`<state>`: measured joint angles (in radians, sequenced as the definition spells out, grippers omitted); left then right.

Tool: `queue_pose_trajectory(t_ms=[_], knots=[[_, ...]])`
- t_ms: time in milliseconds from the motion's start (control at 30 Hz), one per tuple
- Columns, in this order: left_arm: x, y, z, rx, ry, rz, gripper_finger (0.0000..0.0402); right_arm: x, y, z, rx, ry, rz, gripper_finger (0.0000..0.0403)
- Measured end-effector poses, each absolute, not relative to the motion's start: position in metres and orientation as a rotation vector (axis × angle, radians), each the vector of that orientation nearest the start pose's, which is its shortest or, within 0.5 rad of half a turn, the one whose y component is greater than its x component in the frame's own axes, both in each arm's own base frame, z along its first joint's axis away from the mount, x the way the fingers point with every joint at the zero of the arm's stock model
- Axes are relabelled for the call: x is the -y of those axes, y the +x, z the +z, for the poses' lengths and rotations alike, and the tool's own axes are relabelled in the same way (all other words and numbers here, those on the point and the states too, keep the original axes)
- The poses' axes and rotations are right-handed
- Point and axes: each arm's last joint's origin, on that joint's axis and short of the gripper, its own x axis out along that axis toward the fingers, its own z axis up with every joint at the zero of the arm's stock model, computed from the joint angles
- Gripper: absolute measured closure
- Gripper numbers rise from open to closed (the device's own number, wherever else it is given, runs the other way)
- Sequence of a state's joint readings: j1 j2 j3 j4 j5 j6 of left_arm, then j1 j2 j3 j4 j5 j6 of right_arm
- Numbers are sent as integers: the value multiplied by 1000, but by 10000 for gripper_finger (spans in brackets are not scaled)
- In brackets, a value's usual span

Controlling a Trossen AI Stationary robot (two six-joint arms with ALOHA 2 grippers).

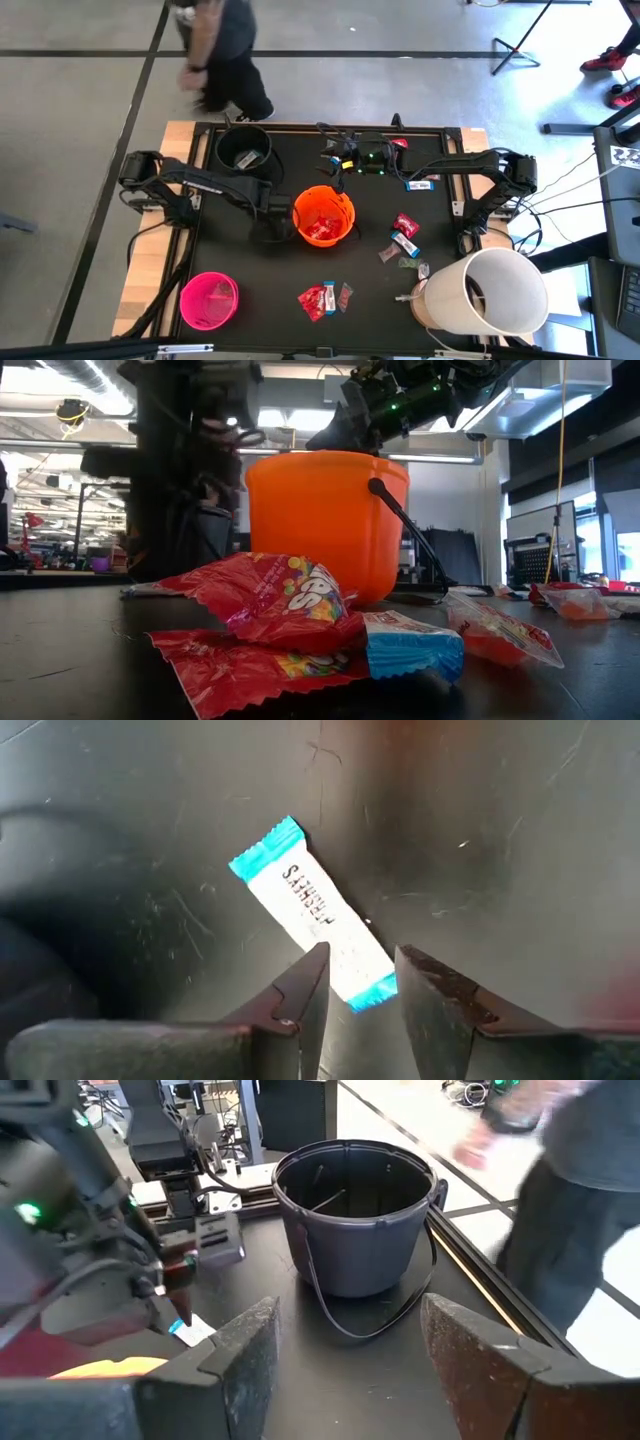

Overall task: Sort candy
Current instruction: Put the white chocolate into the black bucket

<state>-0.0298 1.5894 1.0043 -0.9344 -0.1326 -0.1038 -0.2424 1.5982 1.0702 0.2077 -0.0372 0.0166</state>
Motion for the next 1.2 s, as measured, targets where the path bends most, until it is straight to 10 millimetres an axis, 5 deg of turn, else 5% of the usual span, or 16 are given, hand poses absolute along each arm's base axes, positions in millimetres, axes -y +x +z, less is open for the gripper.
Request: queue_pose_trajectory(t_ms=[233, 433, 600, 733, 967, 1200], knots=[[12, 267, 200, -1360, -33, 266, 291, 86, 351, 265, -317, 61, -206, 164], [15, 230, 209, -1097, -132, 392, 291, 85, 351, 265, -319, 58, -205, 164], [9, 203, 190, -899, -330, 410, 277, 85, 351, 265, -318, 40, -202, 164], [9, 193, 169, -905, -417, 410, 236, 85, 351, 265, -319, 39, -202, 164], [8, 194, 148, -935, -399, 468, 167, 85, 351, 265, -317, 39, -201, 164], [8, 202, 126, -1023, -359, 500, 147, 85, 351, 265, -318, 39, -201, 164]])
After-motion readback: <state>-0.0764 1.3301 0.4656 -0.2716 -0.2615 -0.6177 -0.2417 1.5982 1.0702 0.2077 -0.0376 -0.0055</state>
